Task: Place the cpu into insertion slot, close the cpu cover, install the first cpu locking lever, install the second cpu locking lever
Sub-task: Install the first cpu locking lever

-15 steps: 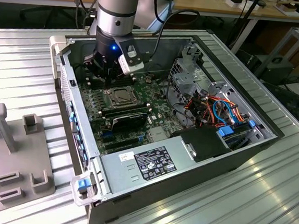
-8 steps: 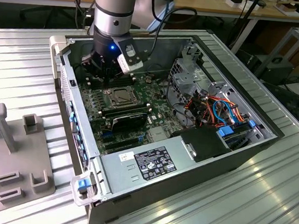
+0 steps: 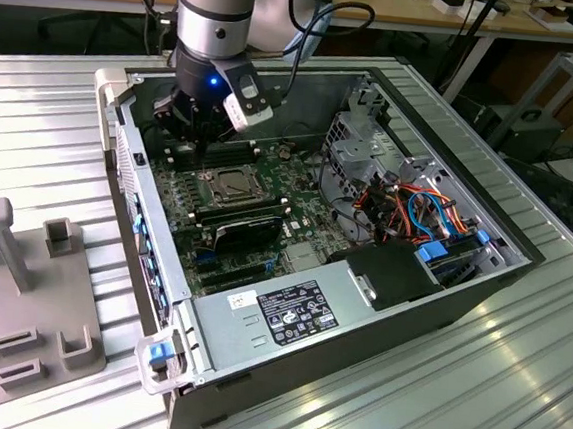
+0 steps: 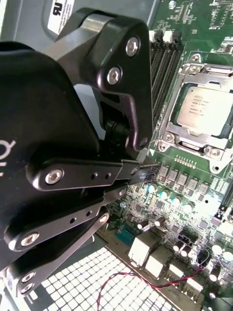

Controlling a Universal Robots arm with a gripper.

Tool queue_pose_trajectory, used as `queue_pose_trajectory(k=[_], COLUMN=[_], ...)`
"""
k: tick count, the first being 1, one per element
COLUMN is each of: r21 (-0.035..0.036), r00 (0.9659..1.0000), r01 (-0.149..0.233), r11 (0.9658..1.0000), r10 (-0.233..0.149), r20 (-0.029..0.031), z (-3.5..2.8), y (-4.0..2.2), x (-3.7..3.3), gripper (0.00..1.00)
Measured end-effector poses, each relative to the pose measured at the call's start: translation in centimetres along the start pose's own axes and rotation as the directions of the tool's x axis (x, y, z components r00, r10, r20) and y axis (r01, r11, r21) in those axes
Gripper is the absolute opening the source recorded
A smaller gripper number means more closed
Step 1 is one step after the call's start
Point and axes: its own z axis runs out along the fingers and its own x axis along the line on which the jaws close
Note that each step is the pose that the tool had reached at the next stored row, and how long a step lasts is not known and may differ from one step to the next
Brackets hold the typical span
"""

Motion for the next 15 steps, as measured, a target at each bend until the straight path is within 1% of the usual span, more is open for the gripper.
queue_pose_trajectory(k=[2, 3, 5, 8, 13, 15], r21=[-0.0055, -0.0062, -0.0066, -0.0073, -0.0154, -0.016], r00=[0.9999, 0.9998, 0.9997, 0.9996, 0.9995, 0.9994], r01=[0.015, 0.019, 0.025, 0.028, 0.032, 0.034], r11=[0.9999, 0.9998, 0.9997, 0.9996, 0.9994, 0.9993], r10=[-0.015, -0.019, -0.025, -0.028, -0.032, -0.034], r20=[-0.001, -0.0011, -0.0011, -0.0013, -0.0023, -0.0023], z=[-0.01, -0.01, -0.01, 0.06, 0.2, 0.21], y=[0.02, 0.04, 0.27, 0.59, 1.04, 1.33], x=[0.07, 0.12, 0.48, 0.6, 0.67, 0.71], gripper=[0.11, 0.11, 0.11, 0.11, 0.11, 0.11])
